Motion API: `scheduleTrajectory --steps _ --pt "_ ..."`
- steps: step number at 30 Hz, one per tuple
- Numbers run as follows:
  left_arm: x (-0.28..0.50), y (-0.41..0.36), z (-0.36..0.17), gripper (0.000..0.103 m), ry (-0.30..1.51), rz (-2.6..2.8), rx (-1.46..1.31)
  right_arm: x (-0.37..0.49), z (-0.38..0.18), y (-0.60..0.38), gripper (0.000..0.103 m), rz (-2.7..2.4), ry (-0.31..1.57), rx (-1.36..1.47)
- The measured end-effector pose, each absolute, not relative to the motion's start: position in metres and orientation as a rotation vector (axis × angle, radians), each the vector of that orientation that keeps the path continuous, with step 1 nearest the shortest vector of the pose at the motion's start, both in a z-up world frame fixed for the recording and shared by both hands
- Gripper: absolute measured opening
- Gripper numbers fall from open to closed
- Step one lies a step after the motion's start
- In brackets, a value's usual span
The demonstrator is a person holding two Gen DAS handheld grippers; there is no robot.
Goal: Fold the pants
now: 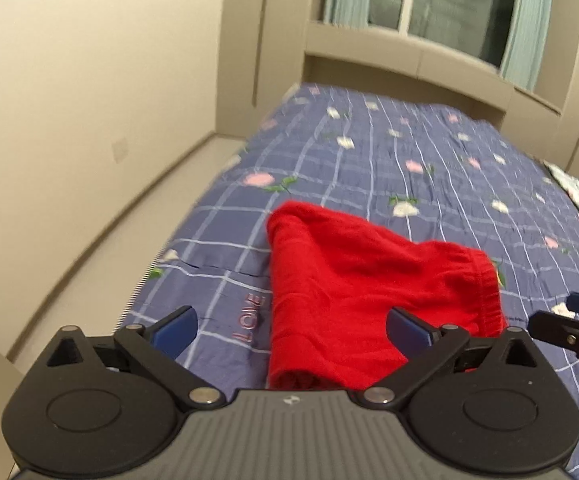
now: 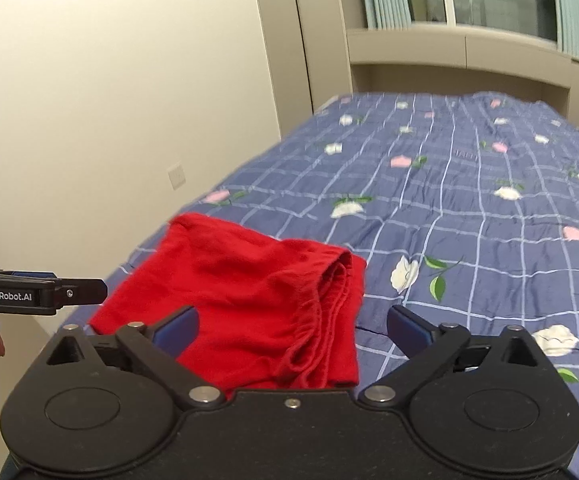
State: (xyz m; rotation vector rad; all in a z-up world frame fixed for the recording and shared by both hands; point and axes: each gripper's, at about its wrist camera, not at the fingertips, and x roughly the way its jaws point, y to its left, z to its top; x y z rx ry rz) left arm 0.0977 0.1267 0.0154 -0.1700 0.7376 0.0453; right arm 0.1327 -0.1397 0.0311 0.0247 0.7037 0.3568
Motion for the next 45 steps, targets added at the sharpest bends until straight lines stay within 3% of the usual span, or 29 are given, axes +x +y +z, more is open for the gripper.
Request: scheduleTrajectory --steps 17,45 --pt "-0.001 0.112 0.027 0.103 0.636 0.07 -0.125 0.021 0.047 -0.149 0.102 0.341 0.591 0.025" --pt "-0.002 0.107 0.022 0.103 0.672 0.071 -0.128 0.011 0.046 -0.151 0.102 0.341 0.583 0.02"
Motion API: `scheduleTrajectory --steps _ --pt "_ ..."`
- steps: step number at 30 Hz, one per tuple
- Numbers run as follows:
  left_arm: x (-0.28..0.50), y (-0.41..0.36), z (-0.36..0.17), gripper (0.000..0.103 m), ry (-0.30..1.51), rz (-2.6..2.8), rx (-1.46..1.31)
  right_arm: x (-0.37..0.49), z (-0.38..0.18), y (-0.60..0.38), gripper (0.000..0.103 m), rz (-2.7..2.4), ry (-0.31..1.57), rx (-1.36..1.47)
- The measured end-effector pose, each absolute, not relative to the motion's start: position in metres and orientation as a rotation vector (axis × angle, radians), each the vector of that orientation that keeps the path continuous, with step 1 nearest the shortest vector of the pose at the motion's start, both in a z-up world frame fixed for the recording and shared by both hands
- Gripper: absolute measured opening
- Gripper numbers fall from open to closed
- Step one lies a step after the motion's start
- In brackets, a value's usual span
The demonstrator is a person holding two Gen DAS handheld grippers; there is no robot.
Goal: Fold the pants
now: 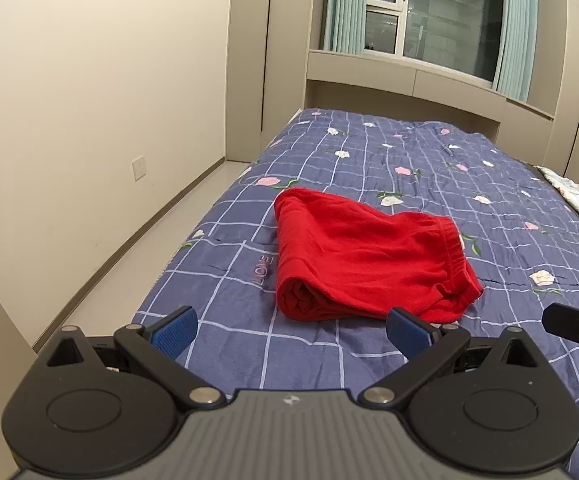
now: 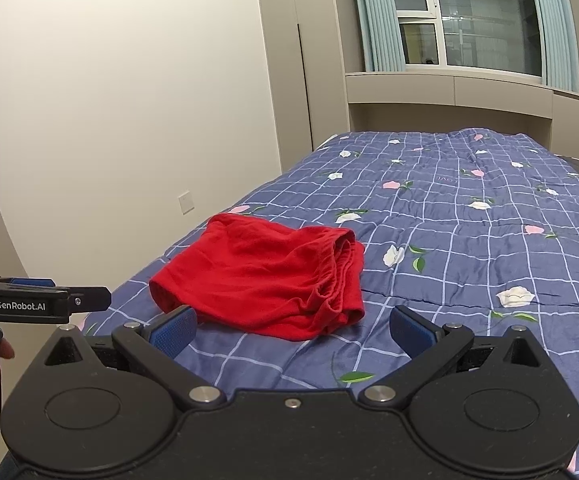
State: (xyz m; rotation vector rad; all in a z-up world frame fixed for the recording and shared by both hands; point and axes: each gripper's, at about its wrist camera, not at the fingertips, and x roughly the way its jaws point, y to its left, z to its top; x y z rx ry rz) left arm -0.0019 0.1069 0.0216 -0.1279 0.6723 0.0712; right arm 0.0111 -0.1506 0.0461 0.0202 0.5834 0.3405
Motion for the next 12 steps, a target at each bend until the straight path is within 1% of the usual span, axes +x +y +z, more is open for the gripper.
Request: scheduleTrajectory --steps 12 --pt "0.007 0.103 0.012 0.103 0.7 0.06 -0.136 0.02 0.034 -0.152 0.102 0.332 0.622 0.023"
